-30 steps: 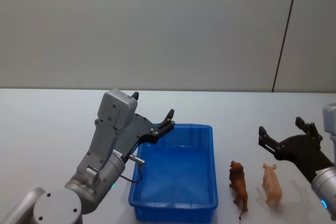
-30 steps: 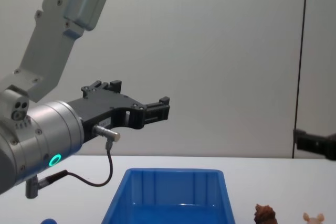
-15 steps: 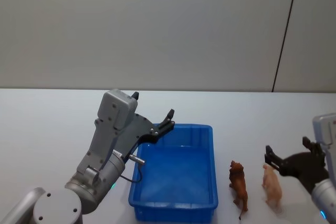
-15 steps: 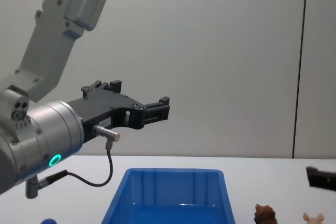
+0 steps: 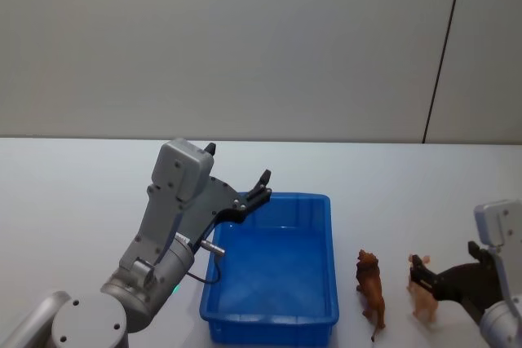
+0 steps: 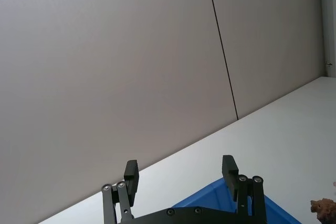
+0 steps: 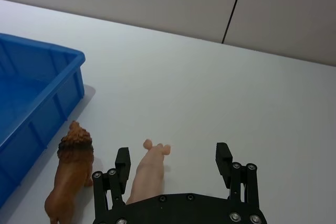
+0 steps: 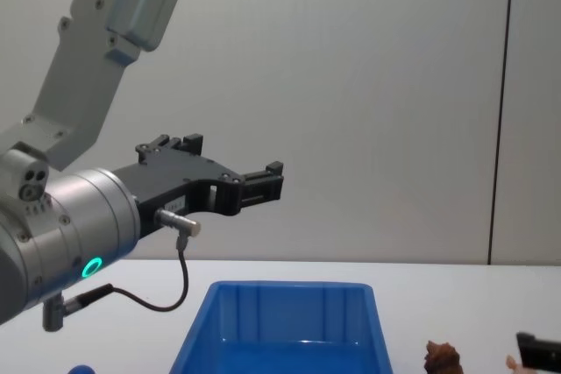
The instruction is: Pick up the two dolls from the table and place them into the box.
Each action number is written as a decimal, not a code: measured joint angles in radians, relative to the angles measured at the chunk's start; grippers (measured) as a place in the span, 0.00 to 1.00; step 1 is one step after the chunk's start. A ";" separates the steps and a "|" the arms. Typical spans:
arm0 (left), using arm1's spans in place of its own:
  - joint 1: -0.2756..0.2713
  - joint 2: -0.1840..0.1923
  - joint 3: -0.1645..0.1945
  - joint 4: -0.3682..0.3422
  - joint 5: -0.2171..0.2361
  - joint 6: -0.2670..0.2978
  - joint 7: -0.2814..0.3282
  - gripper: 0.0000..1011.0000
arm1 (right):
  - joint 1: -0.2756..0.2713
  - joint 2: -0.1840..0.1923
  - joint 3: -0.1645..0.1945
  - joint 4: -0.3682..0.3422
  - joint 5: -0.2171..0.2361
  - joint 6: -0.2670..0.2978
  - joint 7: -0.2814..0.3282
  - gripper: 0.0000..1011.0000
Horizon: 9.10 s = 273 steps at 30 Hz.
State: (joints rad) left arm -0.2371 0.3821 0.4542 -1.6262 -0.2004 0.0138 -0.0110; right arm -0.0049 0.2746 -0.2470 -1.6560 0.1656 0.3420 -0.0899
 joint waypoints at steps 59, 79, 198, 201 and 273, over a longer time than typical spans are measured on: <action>0.000 0.000 0.000 0.000 0.000 0.000 0.000 0.99 | -0.004 -0.055 -0.023 0.077 -0.079 -0.123 0.026 0.38; 0.000 0.000 0.000 0.000 0.000 0.000 0.000 0.99 | 0.036 -0.053 -0.022 0.034 -0.119 -0.254 0.193 0.38; 0.000 0.000 0.000 0.000 0.000 0.000 0.000 0.99 | -0.013 -0.071 -0.086 0.109 -0.086 -0.136 0.138 0.99; 0.000 0.000 0.000 0.000 0.000 0.000 0.000 0.99 | -0.010 -0.080 -0.090 0.122 -0.086 -0.134 0.130 0.97; 0.000 0.000 0.000 0.000 0.000 0.000 0.000 0.99 | 0.209 -0.202 -0.110 0.246 -0.188 -0.190 0.371 0.50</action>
State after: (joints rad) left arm -0.2371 0.3821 0.4542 -1.6262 -0.2004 0.0139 -0.0109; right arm 0.2042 0.0727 -0.3570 -1.4098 -0.0224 0.1522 0.2811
